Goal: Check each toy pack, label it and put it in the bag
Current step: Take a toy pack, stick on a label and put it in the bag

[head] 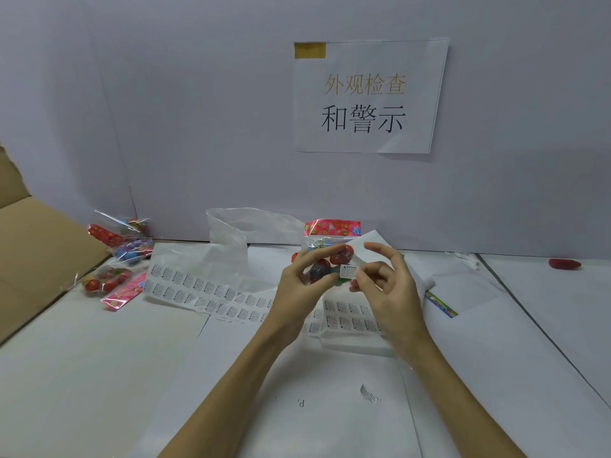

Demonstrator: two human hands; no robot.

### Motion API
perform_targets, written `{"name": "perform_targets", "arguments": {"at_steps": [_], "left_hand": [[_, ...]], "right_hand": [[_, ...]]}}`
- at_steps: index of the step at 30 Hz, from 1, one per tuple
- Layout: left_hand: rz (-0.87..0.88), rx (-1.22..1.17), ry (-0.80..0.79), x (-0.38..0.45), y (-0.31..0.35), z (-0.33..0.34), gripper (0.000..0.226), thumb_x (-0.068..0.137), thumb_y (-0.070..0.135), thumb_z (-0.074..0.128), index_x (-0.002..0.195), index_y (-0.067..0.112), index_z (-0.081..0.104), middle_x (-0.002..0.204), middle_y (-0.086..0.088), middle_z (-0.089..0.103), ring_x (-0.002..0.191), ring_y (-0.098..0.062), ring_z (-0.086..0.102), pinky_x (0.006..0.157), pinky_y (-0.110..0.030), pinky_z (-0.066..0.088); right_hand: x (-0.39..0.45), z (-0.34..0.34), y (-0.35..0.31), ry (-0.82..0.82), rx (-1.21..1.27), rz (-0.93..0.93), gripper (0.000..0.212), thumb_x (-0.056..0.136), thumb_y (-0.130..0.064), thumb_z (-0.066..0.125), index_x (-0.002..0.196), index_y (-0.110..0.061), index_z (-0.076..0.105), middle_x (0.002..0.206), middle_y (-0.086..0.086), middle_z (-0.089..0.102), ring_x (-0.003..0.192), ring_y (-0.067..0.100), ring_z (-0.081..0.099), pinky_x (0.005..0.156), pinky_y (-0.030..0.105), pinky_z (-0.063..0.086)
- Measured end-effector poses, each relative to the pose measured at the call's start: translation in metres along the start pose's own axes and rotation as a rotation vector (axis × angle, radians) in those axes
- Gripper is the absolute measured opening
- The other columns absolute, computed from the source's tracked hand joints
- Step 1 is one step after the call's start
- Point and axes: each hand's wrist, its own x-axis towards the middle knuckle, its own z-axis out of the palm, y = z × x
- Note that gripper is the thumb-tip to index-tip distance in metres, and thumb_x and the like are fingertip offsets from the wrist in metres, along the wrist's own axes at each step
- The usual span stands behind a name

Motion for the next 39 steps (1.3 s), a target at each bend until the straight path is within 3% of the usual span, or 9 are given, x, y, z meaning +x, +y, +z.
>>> {"name": "perform_targets", "arguments": {"at_steps": [11,17,24,28,30,31,34,36,39], "left_hand": [[-0.033,-0.05,-0.057,0.0,-0.001,0.001,0.052,0.083,0.005,0.055,0.127,0.027,0.074,0.133,-0.002,0.058,0.128,-0.026,0.061,0.112,-0.048,0.05],[-0.004,-0.036,-0.054,-0.002,0.001,0.004,0.041,0.093,0.007,0.065,0.128,0.026,0.074,0.132,0.0,0.057,0.129,-0.024,0.059,0.111,-0.041,0.05],[0.024,0.039,-0.037,-0.004,0.002,0.005,0.04,0.097,0.005,0.07,0.129,0.03,0.073,0.131,0.001,0.058,0.125,-0.02,0.061,0.101,-0.027,0.053],[-0.028,-0.064,-0.006,-0.001,0.004,0.004,0.041,0.096,0.005,0.071,0.127,0.031,0.075,0.135,-0.002,0.059,0.124,-0.021,0.064,0.099,-0.024,0.054],[-0.045,-0.084,0.004,0.0,0.005,0.001,0.041,0.096,0.006,0.072,0.127,0.032,0.075,0.139,-0.005,0.058,0.124,-0.021,0.065,0.099,-0.025,0.054],[-0.043,-0.082,-0.003,0.0,0.005,0.0,0.041,0.096,0.007,0.072,0.127,0.032,0.074,0.139,-0.006,0.058,0.124,-0.021,0.065,0.099,-0.026,0.054],[-0.014,-0.06,-0.029,-0.001,0.005,0.002,0.04,0.096,0.009,0.072,0.131,0.029,0.072,0.138,-0.008,0.058,0.126,-0.024,0.064,0.107,-0.033,0.052],[0.0,-0.055,-0.056,-0.003,0.006,0.005,0.039,0.095,0.013,0.074,0.132,0.027,0.072,0.136,-0.006,0.06,0.128,-0.024,0.063,0.108,-0.032,0.051],[-0.026,-0.111,-0.073,-0.003,0.008,0.007,0.041,0.095,0.012,0.075,0.133,0.025,0.071,0.139,-0.009,0.061,0.129,-0.025,0.062,0.11,-0.035,0.05]], "right_hand": [[0.003,0.0,0.01,0.001,-0.107,-0.054,0.043,0.097,-0.003,0.067,0.132,-0.025,0.055,0.088,0.004,0.07,0.09,0.027,0.073,0.09,0.035,0.061],[0.002,0.0,0.007,-0.009,-0.111,-0.048,0.041,0.097,-0.003,0.067,0.132,-0.021,0.055,0.09,0.009,0.069,0.09,0.026,0.072,0.091,0.034,0.061],[0.001,0.001,0.006,-0.019,-0.12,-0.053,0.039,0.097,-0.003,0.067,0.129,-0.021,0.057,0.089,0.005,0.069,0.089,0.023,0.072,0.087,0.029,0.06],[0.006,-0.004,0.011,0.198,-0.218,0.023,0.036,0.098,-0.005,0.065,0.124,-0.028,0.054,0.098,0.002,0.069,0.093,0.021,0.074,0.076,0.022,0.059],[0.01,-0.009,0.008,0.256,-0.137,0.173,0.025,0.101,-0.02,0.066,0.122,-0.029,0.056,0.102,0.003,0.071,0.087,0.018,0.076,0.065,0.018,0.057],[0.01,-0.01,0.006,0.219,-0.05,0.243,0.021,0.101,-0.031,0.066,0.12,-0.028,0.059,0.1,0.006,0.073,0.083,0.018,0.077,0.064,0.018,0.057],[0.006,-0.004,0.005,-0.006,0.007,0.279,0.04,0.086,-0.056,0.068,0.113,-0.025,0.069,0.085,0.007,0.076,0.075,0.023,0.076,0.067,0.028,0.06],[0.001,0.003,0.007,-0.114,-0.066,0.218,0.041,0.087,-0.056,0.067,0.107,-0.021,0.071,0.071,0.004,0.071,0.065,0.021,0.069,0.062,0.028,0.058],[0.001,0.005,0.007,-0.115,-0.006,0.192,0.033,0.092,-0.046,0.068,0.107,-0.016,0.07,0.064,0.007,0.062,0.057,0.018,0.058,0.055,0.025,0.051]]}}
